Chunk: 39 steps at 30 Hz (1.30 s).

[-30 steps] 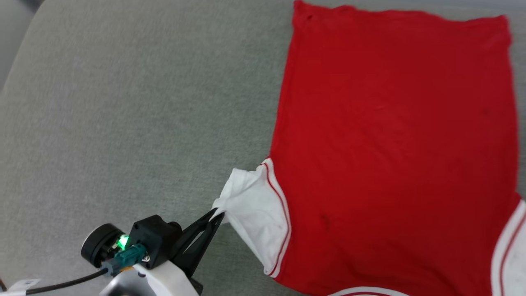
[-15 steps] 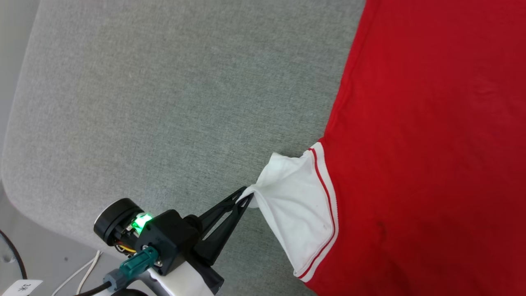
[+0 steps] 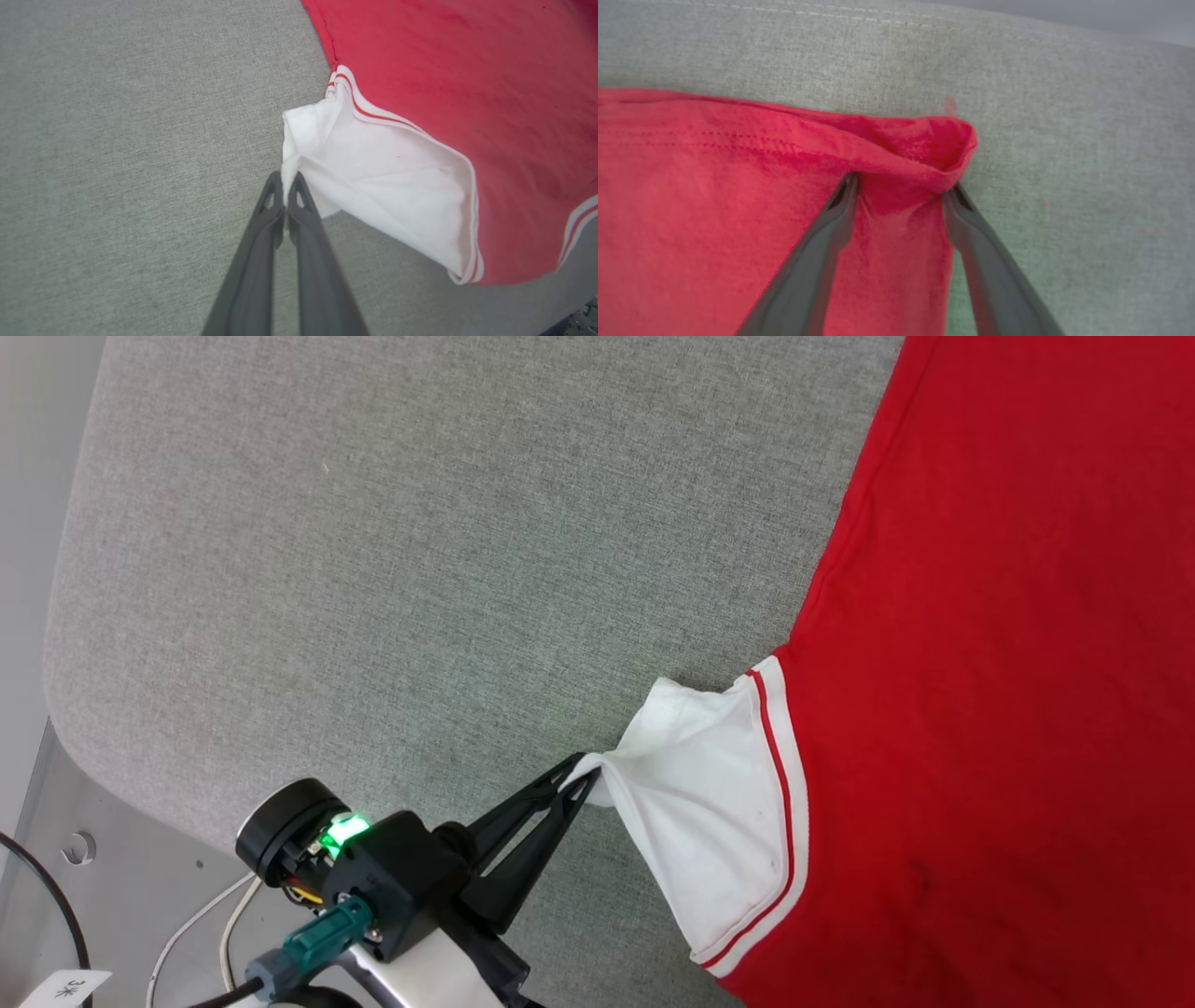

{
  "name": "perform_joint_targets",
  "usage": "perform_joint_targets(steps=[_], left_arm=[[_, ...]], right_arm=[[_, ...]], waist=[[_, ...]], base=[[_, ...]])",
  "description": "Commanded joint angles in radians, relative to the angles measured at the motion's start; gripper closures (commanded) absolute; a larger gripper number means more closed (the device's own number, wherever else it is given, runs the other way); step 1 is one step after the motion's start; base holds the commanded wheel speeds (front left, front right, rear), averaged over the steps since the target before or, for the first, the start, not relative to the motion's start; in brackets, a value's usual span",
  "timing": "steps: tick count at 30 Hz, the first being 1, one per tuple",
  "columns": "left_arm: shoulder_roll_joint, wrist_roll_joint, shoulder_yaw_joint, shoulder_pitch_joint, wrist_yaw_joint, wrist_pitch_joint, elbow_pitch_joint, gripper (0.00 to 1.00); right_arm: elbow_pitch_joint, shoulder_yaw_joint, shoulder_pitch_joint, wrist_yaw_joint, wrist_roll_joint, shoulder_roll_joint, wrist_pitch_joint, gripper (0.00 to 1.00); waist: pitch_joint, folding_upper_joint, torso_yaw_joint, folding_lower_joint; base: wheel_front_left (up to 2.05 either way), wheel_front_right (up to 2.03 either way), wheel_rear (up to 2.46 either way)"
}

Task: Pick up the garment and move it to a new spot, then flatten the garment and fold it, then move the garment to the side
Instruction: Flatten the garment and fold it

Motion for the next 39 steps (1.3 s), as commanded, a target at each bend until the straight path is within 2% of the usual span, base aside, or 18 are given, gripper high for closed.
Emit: perform_joint_targets(steps=[1, 8, 16, 20, 27, 33, 39], left_arm=[[-0.005, 0.0, 0.004, -0.019, -0.002, -0.006, 0.005, 1.0], [-0.003, -0.007, 0.012, -0.021, 0.001, -0.011, 0.029, 1.0], [0.021, 0.003, 0.015, 0.0, 0.018, 0.002, 0.058, 1.0], [0.029, -0.003, 0.013, 0.021, 0.032, 0.006, 0.075, 1.0], [0.048, -0.032, 0.01, 0.079, 0.058, 0.005, 0.125, 1.0], [0.053, -0.06, 0.018, 0.13, 0.073, -0.024, 0.167, 1.0], [0.043, -0.09, 0.025, 0.164, 0.086, -0.049, 0.189, 1.0]], right_arm=[[0.07, 0.019, 0.063, -0.001, 0.007, 0.024, 0.011, 1.0], [0.112, 0.056, 0.08, -0.001, 0.038, -0.007, -0.026, 1.0], [0.117, 0.093, 0.19, -0.001, 0.127, -0.026, -0.064, 1.0], [0.069, 0.105, 0.309, -0.001, 0.193, -0.028, -0.075, 1.0], [-0.028, 0.067, 0.557, -0.001, 0.277, 0.03, -0.103, 1.0], [-0.184, 0.049, 0.818, -0.001, 0.332, 0.053, -0.163, 1.0], [-0.329, -0.012, 1.074, -0.001, 0.346, 0.116, -0.207, 1.0]], waist=[[0.0, 0.0, -0.001, 0.0001], [-0.051, 0.0, -0.035, 0.0001], [-0.178, 0.0, -0.128, 0.0001], [-0.256, 0.0, -0.182, 0.0001], [-0.395, 0.0, -0.278, 0.0001], [-0.479, 0.0, -0.338, 0.0001], [-0.536, 0.0, -0.375, 0.0001]], base=[[0.0, 0.0, 0.0], [0.0, 0.0, 0.0], [0.0, 0.0, 0.0], [0.0, 0.0, 0.0], [0.0, 0.0, 0.0], [0.0, 0.0, 0.0], [0.0, 0.0, 0.0]])
